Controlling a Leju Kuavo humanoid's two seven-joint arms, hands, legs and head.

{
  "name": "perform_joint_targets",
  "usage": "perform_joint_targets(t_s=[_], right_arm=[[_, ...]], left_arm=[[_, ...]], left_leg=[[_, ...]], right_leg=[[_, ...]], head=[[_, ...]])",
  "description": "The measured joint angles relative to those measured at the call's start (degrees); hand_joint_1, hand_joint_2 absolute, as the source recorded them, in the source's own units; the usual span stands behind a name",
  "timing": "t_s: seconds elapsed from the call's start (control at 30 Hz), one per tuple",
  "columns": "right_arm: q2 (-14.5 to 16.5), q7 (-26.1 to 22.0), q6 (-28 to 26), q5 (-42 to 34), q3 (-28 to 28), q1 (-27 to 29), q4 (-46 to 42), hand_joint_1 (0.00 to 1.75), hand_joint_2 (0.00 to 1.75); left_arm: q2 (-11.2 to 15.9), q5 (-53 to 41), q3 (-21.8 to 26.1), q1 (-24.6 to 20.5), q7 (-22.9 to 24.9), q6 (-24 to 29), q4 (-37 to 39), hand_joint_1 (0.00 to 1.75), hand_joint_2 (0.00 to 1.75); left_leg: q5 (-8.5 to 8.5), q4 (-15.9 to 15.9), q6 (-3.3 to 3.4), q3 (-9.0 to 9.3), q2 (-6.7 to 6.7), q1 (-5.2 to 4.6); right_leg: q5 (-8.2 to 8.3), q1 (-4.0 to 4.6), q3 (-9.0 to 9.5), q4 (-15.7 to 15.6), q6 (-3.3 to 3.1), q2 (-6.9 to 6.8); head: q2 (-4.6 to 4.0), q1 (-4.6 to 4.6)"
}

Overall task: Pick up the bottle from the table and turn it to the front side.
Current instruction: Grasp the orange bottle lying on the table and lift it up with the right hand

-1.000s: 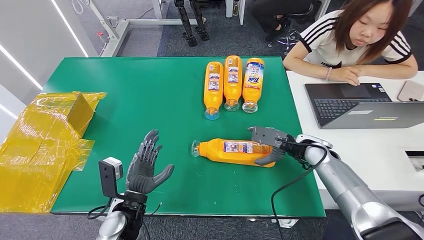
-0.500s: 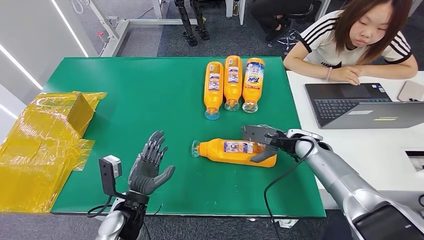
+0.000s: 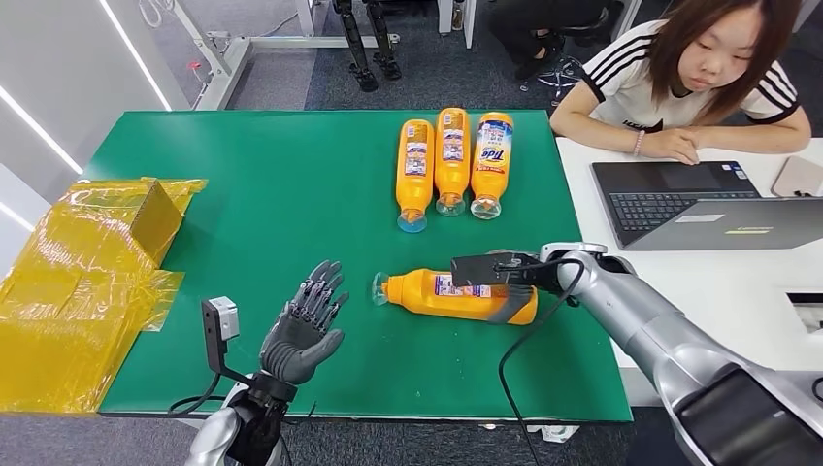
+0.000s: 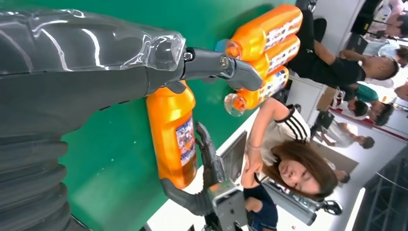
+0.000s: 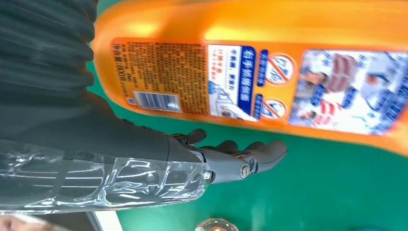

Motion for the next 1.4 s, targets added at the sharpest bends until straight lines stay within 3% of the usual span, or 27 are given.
perform_joint_targets(t_s=[0.1,0.17,0.23,0.3,0.63,0.93,1.17,1.4], right_arm=[[0.0,0.6,0.6,1.6,2.4,-1.3,0.6,0.13,1.75],[0.1,0.9,0.5,2.3,4.1,-2.1,1.0,0.48,1.75],[0.2,1.2,0.2,2.7,5.7,-2.6,1.3,1.03,1.75],[0.3,1.5,0.1,3.0,6.9,-2.9,1.7,1.39,1.75],[1.3,1.8,-1.1,3.7,10.8,-3.7,2.6,1.72,1.75],[0.7,0.1,-6.3,-0.9,11.0,-2.2,0.9,1.75,1.75],[-3.6,-5.4,-13.6,-9.4,3.9,7.5,-9.6,1.75,1.75],[-4.3,-14.5,-20.9,-10.1,-5.7,22.2,-19.3,1.75,1.75]], left_arm=[[0.0,1.3,0.0,-0.2,0.8,-1.5,0.5,0.0,1.75],[0.0,2.1,0.0,-0.1,1.2,-2.5,0.8,0.0,1.75],[-0.1,2.7,0.0,-0.1,1.6,-3.4,1.0,0.0,1.75],[-0.1,3.1,0.0,0.0,2.1,-4.1,1.3,0.0,1.75],[-0.1,2.2,0.0,1.6,2.4,-6.0,1.7,0.0,1.75],[0.0,0.1,0.0,3.6,2.9,-6.8,0.6,0.0,1.75],[0.9,-3.9,0.6,5.9,-0.1,-5.1,-1.8,0.0,1.75],[1.2,-7.8,1.3,5.3,-2.7,-3.0,-2.0,0.0,1.75]], left_leg=[[0.0,0.0,0.0,0.0,0.0,0.0],[0.0,0.0,0.0,0.0,0.0,0.0],[0.0,0.0,0.0,0.0,-0.01,0.01],[0.0,0.0,0.0,0.0,-0.01,0.01],[0.0,0.0,0.0,0.05,0.01,0.01],[0.0,0.0,-0.01,0.12,0.02,0.01],[-0.04,0.0,0.0,0.06,-0.04,0.01],[-0.1,0.0,-0.03,0.04,-0.07,0.02]], right_leg=[[0.0,0.0,0.0,0.0,0.0,0.0],[0.01,0.0,0.0,0.0,0.0,-0.01],[0.0,0.0,0.0,0.0,0.0,-0.01],[0.0,0.01,0.0,0.0,0.0,-0.01],[0.0,0.01,0.03,0.0,0.0,0.03],[0.01,0.01,0.05,0.0,0.0,0.05],[-0.04,0.01,0.03,0.0,0.0,-0.03],[-0.11,0.02,0.03,0.0,0.04,-0.04]], head=[[0.0,-0.01],[0.0,-0.01],[0.0,0.0],[0.0,0.0],[0.0,-0.01],[0.0,0.0],[0.0,0.0],[0.0,0.01]])
